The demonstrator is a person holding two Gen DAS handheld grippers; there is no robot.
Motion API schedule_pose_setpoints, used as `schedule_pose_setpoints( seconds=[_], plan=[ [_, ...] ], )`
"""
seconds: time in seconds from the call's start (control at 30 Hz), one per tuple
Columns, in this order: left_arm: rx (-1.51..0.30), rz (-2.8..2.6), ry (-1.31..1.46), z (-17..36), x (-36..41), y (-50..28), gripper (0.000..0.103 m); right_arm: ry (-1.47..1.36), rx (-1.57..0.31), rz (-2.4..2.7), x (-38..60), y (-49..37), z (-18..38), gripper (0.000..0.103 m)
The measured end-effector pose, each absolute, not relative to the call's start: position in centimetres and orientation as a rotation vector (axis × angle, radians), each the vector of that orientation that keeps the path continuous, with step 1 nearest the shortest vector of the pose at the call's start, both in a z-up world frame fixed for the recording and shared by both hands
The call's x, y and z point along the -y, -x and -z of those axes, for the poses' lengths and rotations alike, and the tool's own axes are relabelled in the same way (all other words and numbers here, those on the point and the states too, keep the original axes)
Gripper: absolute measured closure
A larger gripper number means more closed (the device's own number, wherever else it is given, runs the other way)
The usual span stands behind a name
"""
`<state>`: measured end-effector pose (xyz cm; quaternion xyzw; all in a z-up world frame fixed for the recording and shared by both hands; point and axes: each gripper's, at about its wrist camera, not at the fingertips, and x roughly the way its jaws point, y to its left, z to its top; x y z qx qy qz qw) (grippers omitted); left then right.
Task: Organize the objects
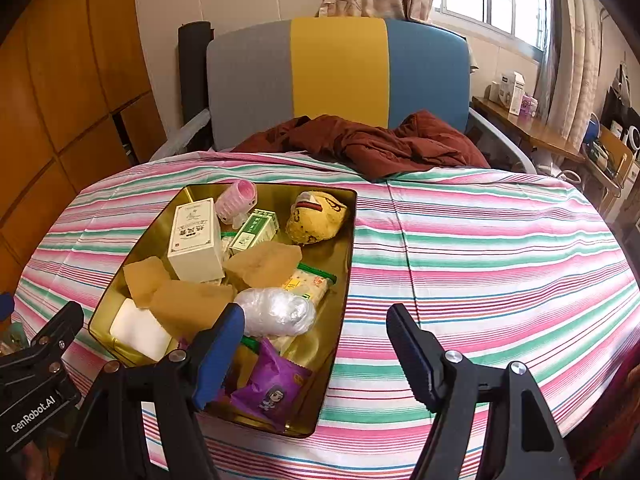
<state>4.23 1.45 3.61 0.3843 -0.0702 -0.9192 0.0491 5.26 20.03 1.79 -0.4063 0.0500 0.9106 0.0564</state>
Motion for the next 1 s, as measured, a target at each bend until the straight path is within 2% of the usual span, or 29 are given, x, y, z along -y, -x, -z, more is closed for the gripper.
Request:
schedule_pose_setpoints(
  seconds=[1.0],
  plan=[
    [0.098,2.766,-1.292,-2.0,-0.5,-2.9,0.0,1.236,-0.114,-2.769,-18.7,-5.2,-1.6,0.028]
  ],
)
